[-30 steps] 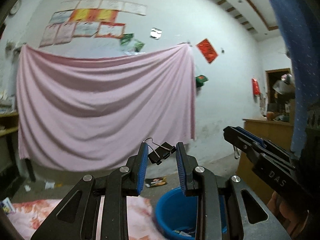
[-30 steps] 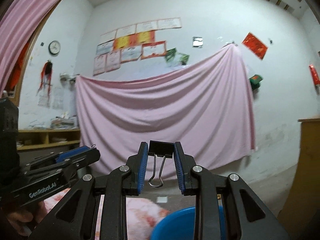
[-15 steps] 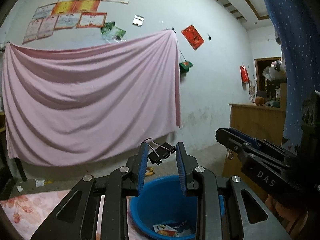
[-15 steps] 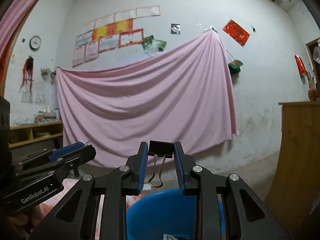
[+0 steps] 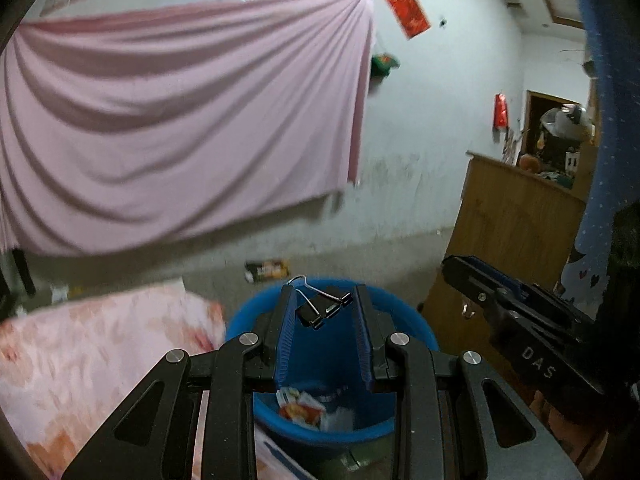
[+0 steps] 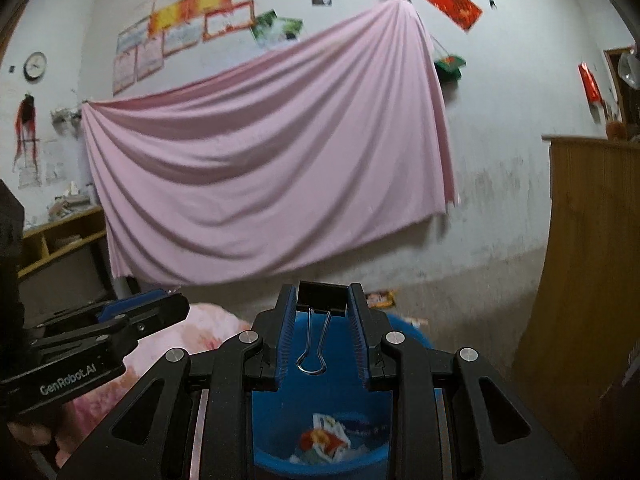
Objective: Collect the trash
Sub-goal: 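Lift the binder clip with the right tool and carry it over the basin, then open the right tool to drop the binder clip into the basin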
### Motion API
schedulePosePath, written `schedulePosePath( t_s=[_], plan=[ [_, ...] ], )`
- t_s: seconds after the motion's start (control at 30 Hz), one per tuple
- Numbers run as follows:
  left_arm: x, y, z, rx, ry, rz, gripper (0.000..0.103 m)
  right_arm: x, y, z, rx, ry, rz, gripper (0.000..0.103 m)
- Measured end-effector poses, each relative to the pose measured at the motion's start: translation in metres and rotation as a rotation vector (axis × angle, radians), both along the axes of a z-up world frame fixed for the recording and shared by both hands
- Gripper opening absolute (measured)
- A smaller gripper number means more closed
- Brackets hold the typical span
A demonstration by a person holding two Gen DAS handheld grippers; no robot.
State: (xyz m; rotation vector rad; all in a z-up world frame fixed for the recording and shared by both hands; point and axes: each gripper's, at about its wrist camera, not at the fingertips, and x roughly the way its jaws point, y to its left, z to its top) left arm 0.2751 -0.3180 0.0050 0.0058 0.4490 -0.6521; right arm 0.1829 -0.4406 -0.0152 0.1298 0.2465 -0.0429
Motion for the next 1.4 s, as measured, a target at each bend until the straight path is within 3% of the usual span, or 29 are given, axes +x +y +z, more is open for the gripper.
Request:
schedulePosePath(
  t_s=[0.27, 0.7, 1.4],
  plan=[
    [0.014, -0.003, -0.004, 0.03, 0.104, 0.023, 0.024, 0.005, -0.007, -0.009, 0.026, 0.06, 0.0, 0.024],
    [0.015, -0.005, -0.015, 0.067, 0.163, -0.009, 0.024, 0.024, -0.012, -0.027, 0.082, 0.205, 0.023, 0.024],
    [0.018, -0.001, -0.023, 0.086, 0.222, -0.023, 0.027, 0.031, -0.012, -0.028, 0.086, 0.258, 0.024, 0.025]
  ],
)
